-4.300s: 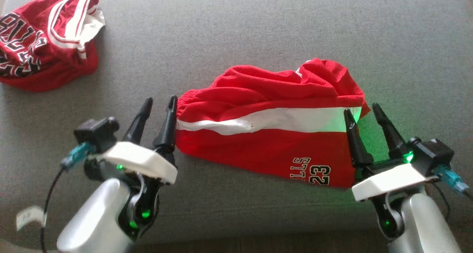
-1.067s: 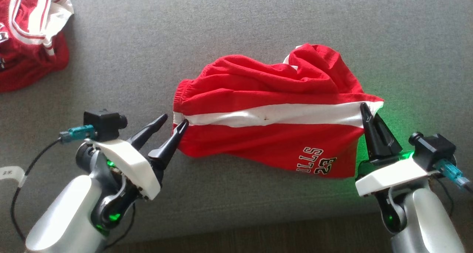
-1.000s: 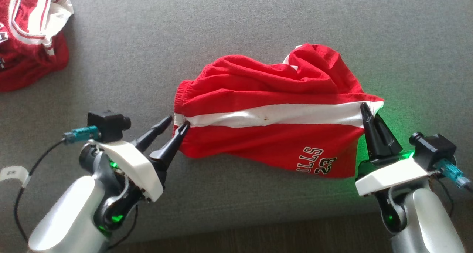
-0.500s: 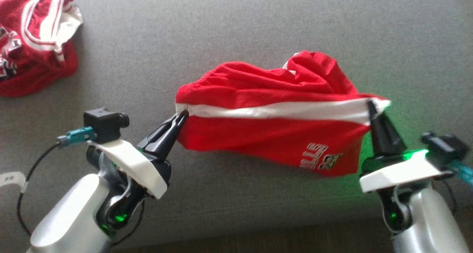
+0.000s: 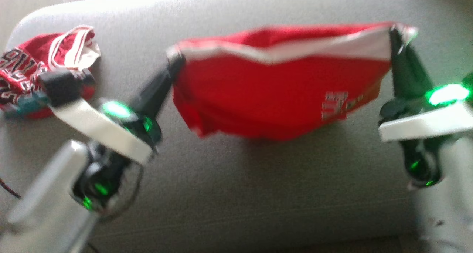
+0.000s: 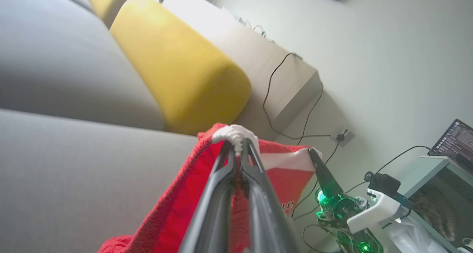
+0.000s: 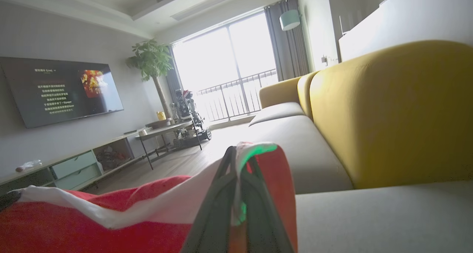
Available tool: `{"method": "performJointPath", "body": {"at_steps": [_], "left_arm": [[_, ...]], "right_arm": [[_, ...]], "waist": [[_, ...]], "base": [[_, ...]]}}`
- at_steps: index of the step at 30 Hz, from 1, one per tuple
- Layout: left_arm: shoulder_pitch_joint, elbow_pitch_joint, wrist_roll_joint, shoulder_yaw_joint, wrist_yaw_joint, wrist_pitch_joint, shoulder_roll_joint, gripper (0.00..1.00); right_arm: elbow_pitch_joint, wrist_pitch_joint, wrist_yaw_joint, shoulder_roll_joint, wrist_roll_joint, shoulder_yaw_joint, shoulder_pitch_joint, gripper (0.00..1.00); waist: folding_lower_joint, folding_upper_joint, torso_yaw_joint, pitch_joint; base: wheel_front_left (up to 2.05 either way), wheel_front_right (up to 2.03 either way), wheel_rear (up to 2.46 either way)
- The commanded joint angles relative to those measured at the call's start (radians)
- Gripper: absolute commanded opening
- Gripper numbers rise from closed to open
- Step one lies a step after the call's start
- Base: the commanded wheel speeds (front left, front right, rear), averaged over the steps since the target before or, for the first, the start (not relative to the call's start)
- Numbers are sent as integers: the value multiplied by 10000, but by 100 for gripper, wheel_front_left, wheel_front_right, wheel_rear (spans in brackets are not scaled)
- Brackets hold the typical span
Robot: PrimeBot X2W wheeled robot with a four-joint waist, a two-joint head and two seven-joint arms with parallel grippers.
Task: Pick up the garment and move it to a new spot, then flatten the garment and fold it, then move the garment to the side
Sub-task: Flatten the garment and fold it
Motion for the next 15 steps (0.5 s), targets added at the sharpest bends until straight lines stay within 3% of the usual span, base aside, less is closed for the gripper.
{"method": "performJointPath", "body": {"at_steps": [1,3,5,9,15], "left_arm": [[-941,-401,-18,707,-67,5,448,0],[-1149,-400,34,813,-67,4,514,0],[-1749,-209,255,1138,44,-67,661,0],[-2527,115,369,1301,102,124,753,0],[-3749,556,301,1230,91,715,646,0]], "right_arm": [[-472,419,-2,-281,322,251,-493,0],[-525,804,-2,-415,573,266,-675,0],[-394,2509,-2,-712,1644,340,-1236,0],[10,4212,-2,-1139,1974,209,-2120,0],[478,5906,-2,-1023,2518,-9,-3576,0]], "waist": [[1,-1,-135,-270],[1,-1,-171,-329],[1,-1,-322,-543],[1,-1,-465,-675],[1,-1,-560,-616]], "base": [[0,0,0],[0,0,0],[0,0,0],[0,0,0],[0,0,0]]}}
